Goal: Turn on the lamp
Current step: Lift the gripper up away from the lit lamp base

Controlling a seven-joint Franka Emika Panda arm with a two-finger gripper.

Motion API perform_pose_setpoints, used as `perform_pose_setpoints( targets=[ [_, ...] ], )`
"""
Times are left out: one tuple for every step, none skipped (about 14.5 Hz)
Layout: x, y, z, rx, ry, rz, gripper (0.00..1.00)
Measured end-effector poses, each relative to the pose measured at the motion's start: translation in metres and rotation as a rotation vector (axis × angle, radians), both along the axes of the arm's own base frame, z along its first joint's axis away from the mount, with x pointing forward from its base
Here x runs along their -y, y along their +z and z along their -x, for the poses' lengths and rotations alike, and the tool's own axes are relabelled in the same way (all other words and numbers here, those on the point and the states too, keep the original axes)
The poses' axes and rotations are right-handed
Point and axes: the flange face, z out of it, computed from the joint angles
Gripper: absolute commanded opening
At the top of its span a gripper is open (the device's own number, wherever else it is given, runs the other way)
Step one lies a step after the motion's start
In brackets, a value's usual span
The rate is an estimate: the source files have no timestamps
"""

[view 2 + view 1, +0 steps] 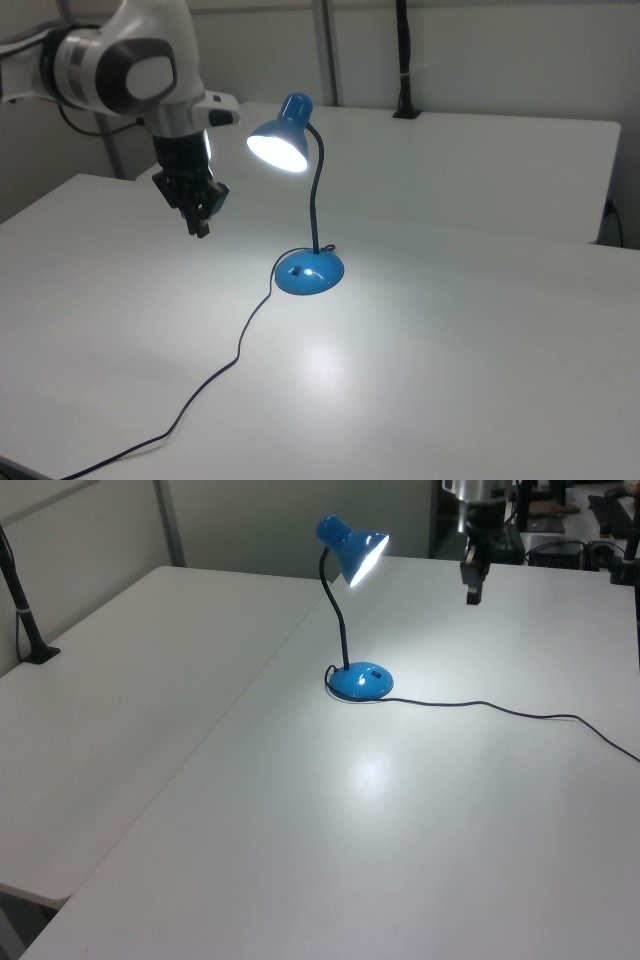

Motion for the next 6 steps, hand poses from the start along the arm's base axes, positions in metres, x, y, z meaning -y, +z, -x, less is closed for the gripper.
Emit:
perform_pose_setpoints(
  targets=[
    [0.002, 0.009, 0.000, -0.001, 0.005, 0.021, 1.00],
    [0.004, 0.015, 0.000, -0.001, 0.010, 0.045, 1.00],
    [0.007, 0.019, 0.000, -0.007, 0.014, 0.072, 1.00],
    [0.008, 0.022, 0.000, -0.019, 0.016, 0.091, 1.00],
    [0.009, 0.024, 0.000, -0.027, 0.017, 0.099, 1.00],
    [0.010, 0.025, -0.001, -0.032, 0.017, 0.102, 1.00]
  ],
)
